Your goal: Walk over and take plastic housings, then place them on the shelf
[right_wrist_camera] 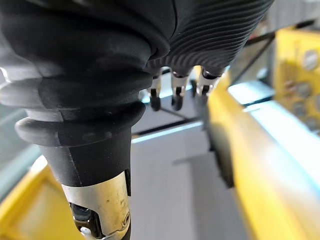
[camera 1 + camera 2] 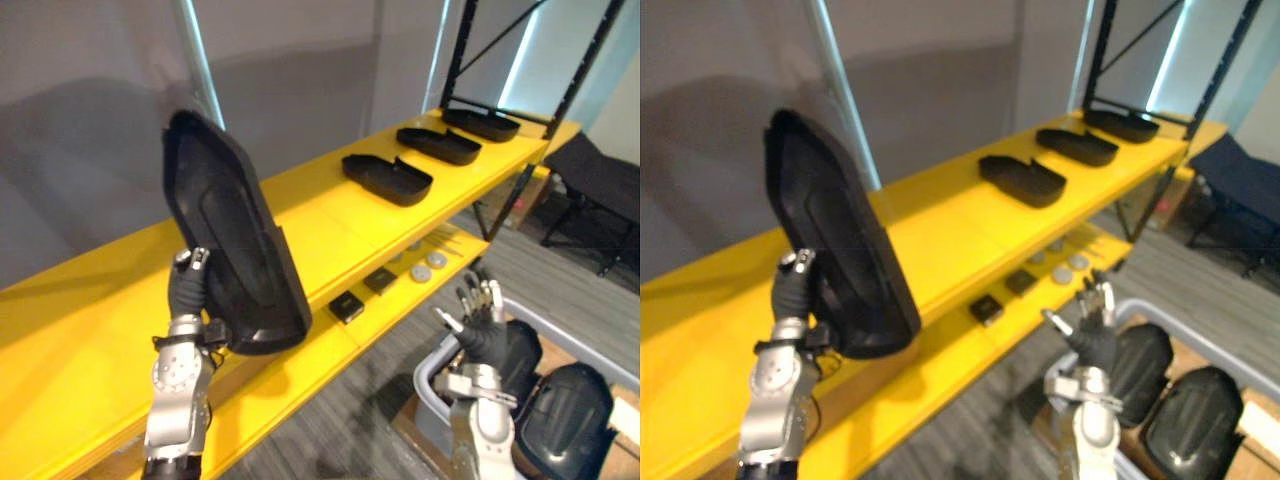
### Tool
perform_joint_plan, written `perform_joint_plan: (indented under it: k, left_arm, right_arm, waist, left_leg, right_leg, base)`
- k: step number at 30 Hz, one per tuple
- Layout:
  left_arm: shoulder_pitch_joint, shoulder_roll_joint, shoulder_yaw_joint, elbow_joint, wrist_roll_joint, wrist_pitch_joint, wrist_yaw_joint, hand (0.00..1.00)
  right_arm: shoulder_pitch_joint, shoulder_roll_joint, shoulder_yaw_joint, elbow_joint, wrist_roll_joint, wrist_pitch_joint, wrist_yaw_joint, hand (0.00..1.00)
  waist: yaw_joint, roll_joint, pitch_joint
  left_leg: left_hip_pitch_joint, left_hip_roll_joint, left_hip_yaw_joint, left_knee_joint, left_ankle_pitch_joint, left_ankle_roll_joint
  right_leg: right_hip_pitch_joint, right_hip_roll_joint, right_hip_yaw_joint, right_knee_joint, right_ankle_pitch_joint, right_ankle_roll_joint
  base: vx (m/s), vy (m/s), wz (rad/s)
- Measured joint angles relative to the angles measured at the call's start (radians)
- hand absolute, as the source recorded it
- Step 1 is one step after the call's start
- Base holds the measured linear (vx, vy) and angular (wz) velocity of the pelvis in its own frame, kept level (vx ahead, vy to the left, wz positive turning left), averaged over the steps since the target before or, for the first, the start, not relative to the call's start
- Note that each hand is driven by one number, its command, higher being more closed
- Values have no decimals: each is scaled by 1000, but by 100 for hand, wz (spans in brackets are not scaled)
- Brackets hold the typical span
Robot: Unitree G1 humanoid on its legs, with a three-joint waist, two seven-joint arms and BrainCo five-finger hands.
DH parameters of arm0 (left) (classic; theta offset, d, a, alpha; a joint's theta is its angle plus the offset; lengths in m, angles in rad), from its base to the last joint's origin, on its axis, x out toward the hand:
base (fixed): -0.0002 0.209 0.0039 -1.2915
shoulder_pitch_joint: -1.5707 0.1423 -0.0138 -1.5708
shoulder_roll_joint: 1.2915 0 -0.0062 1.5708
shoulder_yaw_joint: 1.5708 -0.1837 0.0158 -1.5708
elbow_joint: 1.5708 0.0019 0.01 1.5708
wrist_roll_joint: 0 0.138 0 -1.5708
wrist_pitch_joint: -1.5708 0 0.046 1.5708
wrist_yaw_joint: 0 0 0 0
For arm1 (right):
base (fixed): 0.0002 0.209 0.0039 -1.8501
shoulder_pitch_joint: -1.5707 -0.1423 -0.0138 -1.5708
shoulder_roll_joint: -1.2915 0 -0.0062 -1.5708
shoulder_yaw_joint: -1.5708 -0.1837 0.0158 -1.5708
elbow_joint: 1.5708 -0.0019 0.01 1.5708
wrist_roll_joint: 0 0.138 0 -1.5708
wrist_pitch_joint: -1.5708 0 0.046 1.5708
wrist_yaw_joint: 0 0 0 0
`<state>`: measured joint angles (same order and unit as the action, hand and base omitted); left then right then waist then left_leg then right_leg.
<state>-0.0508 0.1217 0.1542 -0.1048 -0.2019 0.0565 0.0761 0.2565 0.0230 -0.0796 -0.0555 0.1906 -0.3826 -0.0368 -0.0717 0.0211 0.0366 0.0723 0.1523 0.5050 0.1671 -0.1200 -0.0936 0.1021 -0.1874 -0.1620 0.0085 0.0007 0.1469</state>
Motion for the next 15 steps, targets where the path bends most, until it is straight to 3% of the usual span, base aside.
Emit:
perform_joint_plan:
  k: [3, 10, 15]
  left_arm:
    - [-80, 65, 8, 127, -34, 40, 2, 100]
    - [-320, 223, 110, 467, -119, 133, 46, 100]
    - [-429, 249, 152, 578, -179, 186, 78, 100]
  right_arm:
    - [4, -29, -18, 0, 0, 13, 23, 0]
    - [14, -64, -31, -3, 3, 46, 88, 0]
    - [34, -93, -14, -2, 5, 56, 127, 0]
  waist:
    - [-7, -2, 1]
    - [-67, -6, 18]
    - [-105, 24, 34]
  left_leg:
    - [8, 5, 4, -11, 7, -8]
    - [31, 2, 60, -26, 11, -9]
    - [51, -4, 84, -50, 14, -5]
  right_leg:
    - [-1, 10, 11, -8, 7, -6]
    - [-27, 13, 80, -21, 24, -2]
    - [-43, 14, 116, -21, 27, 0]
  base:
    - [-29, -38, -14]
    - [-38, 0, -26]
    - [-5, -5, -22]
